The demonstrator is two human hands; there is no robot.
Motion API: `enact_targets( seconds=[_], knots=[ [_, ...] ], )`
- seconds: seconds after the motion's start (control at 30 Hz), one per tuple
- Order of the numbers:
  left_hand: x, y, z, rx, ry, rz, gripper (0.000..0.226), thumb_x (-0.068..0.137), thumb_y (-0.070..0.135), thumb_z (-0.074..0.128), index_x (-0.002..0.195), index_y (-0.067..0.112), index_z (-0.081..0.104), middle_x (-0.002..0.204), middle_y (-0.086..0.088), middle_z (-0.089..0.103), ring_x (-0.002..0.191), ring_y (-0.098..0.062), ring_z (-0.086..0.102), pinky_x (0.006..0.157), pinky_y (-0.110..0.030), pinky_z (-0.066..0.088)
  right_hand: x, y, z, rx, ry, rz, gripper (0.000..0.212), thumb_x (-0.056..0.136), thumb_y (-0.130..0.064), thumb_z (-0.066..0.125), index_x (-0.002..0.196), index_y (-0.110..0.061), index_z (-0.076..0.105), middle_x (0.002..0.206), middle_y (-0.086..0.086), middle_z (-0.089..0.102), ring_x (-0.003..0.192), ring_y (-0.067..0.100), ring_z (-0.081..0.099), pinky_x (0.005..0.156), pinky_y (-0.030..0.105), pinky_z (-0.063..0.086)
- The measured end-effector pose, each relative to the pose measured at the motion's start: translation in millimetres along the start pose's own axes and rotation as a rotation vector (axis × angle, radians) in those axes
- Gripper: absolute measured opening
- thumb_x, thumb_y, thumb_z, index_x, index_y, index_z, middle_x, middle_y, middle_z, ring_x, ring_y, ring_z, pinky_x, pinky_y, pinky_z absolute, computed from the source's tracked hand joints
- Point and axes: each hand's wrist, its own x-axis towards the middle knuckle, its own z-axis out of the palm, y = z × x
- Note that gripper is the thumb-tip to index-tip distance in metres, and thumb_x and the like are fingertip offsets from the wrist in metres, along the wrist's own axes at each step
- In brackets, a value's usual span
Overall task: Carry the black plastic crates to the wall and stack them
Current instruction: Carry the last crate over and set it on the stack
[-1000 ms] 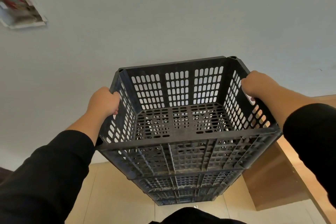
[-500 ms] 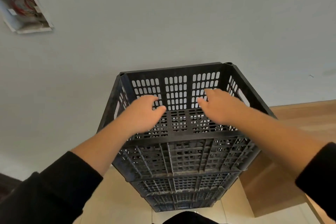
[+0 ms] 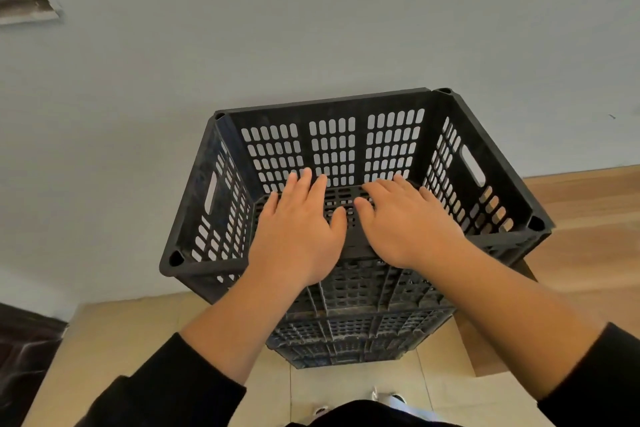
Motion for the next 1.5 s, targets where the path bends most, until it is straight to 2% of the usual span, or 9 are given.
enact_targets(
  seconds=[0.27, 0.37, 0.5, 0.53, 0.63, 0.7, 0.83, 1.13, 1.5],
  knots=[
    [0.4, -0.5, -0.9, -0.014, -0.083, -0.013, 0.072, 0.105, 0.057, 0.024, 0.169, 0.028, 0.007, 0.177, 0.006, 0.0, 0.161, -0.012, -0.008, 0.13, -0.045, 0.002, 2.7, 1.1, -0.2, 0.006, -0.113, -0.011, 0.065, 0.107, -0.055, 0.018, 0.161, -0.021, 0.03, 0.166, 0.001, 0.033, 0.156, 0.024, 0.02, 0.125, 0.054, 0.019],
    [5.0, -1.2, -1.6, -0.05, -0.139, -0.037, 0.076, 0.104, 0.061, 0.028, 0.168, 0.027, 0.01, 0.176, 0.004, 0.01, 0.161, -0.016, 0.004, 0.129, -0.047, 0.011, 3.7, 1.8, 0.3, 0.003, -0.103, -0.015, 0.067, 0.105, -0.057, 0.017, 0.16, -0.02, 0.031, 0.164, 0.004, 0.037, 0.153, 0.026, 0.028, 0.123, 0.054, 0.024],
    [13.1, -2.2, -13.7, -0.189, -0.273, -0.058, 0.078, 0.104, 0.061, 0.04, 0.168, 0.023, 0.017, 0.175, 0.001, 0.018, 0.159, -0.019, 0.02, 0.127, -0.046, 0.022, 12.7, 0.7, -6.3, -0.08, -0.257, -0.091, 0.097, 0.082, -0.069, -0.005, 0.16, -0.023, 0.032, 0.165, 0.009, 0.035, 0.15, 0.033, 0.03, 0.119, 0.059, 0.029],
    [15.5, -5.6, -18.8, -0.238, -0.305, -0.057, 0.077, 0.105, 0.059, 0.043, 0.168, 0.023, 0.017, 0.175, 0.0, 0.018, 0.159, -0.02, 0.021, 0.127, -0.044, 0.023, 14.4, 2.0, -12.0, -0.045, -0.27, -0.086, 0.09, 0.089, -0.068, 0.0, 0.16, -0.021, 0.031, 0.166, 0.01, 0.034, 0.151, 0.033, 0.03, 0.12, 0.057, 0.029],
    [27.3, -26.8, -40.4, -0.222, -0.285, -0.047, 0.07, 0.107, 0.054, 0.043, 0.167, 0.023, 0.022, 0.173, -0.001, 0.023, 0.156, -0.022, 0.028, 0.123, -0.04, 0.025, 24.1, 16.9, -39.0, 0.082, -0.086, -0.103, 0.065, 0.108, -0.054, 0.026, 0.16, -0.015, 0.034, 0.165, 0.009, 0.037, 0.151, 0.027, 0.034, 0.123, 0.048, 0.029],
    [40.7, -49.8, -55.4, -0.139, -0.211, -0.062, 0.068, 0.108, 0.053, 0.042, 0.166, 0.021, 0.027, 0.172, -0.003, 0.028, 0.155, -0.023, 0.031, 0.123, -0.043, 0.028, 37.1, 37.7, -56.5, 0.041, 0.074, -0.119, 0.065, 0.108, -0.052, 0.031, 0.161, -0.014, 0.031, 0.167, 0.009, 0.034, 0.154, 0.025, 0.03, 0.124, 0.046, 0.026],
    [67.9, -98.1, -75.6, -0.127, -0.109, -0.109, 0.068, 0.105, 0.057, 0.044, 0.164, 0.025, 0.032, 0.171, -0.002, 0.031, 0.154, -0.025, 0.034, 0.123, -0.047, 0.031, 62.2, 84.4, -79.0, -0.058, 0.146, -0.058, 0.071, 0.107, -0.055, 0.033, 0.165, -0.014, 0.022, 0.173, 0.005, 0.018, 0.16, 0.022, 0.011, 0.128, 0.044, 0.012],
    [93.5, -152.4, -65.5, 0.204, -0.06, 0.006, 0.083, 0.098, 0.074, 0.039, 0.168, 0.034, 0.016, 0.177, 0.001, -0.001, 0.162, -0.022, -0.005, 0.129, -0.051, 0.011, 85.9, 134.2, -65.7, -0.209, 0.087, 0.005, 0.086, 0.102, -0.068, 0.021, 0.166, -0.014, 0.002, 0.174, 0.007, -0.007, 0.16, 0.02, -0.005, 0.129, 0.041, 0.004],
    [98.9, -168.7, -43.8, 0.108, -0.019, -0.01, 0.081, 0.098, 0.075, 0.038, 0.167, 0.036, 0.018, 0.176, 0.004, -0.001, 0.162, -0.021, -0.005, 0.128, -0.051, 0.009, 92.0, 142.1, -58.0, -0.294, 0.073, -0.012, 0.101, 0.094, -0.076, 0.03, 0.166, -0.012, -0.002, 0.173, 0.01, -0.012, 0.16, 0.022, -0.009, 0.128, 0.04, 0.001]
  ],
)
